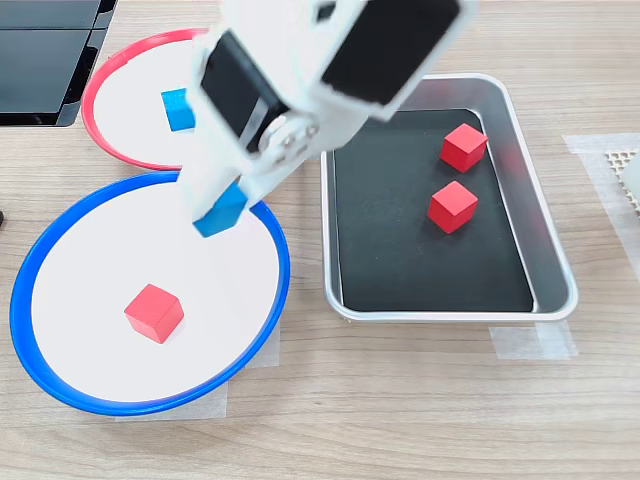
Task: Resolve any anomalies and move all blocks to matching dishes
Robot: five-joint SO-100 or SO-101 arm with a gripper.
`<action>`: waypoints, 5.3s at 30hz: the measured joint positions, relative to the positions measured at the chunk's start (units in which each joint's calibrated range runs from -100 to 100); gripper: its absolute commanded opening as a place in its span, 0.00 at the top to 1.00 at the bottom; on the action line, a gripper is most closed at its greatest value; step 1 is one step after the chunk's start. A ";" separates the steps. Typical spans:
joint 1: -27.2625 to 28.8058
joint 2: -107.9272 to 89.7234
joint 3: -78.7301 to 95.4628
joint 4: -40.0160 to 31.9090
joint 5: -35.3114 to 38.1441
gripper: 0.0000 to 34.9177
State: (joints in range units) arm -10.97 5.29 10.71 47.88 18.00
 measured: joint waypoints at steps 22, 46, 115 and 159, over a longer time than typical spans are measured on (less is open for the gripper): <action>0.62 10.23 -2.99 -6.28 -2.39 0.57; -3.54 28.90 -22.23 -7.01 4.49 0.85; 28.32 27.79 -30.13 8.40 14.95 0.62; 28.05 33.50 -34.75 7.59 20.17 0.99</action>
State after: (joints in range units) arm 17.08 38.79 -24.05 55.46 38.17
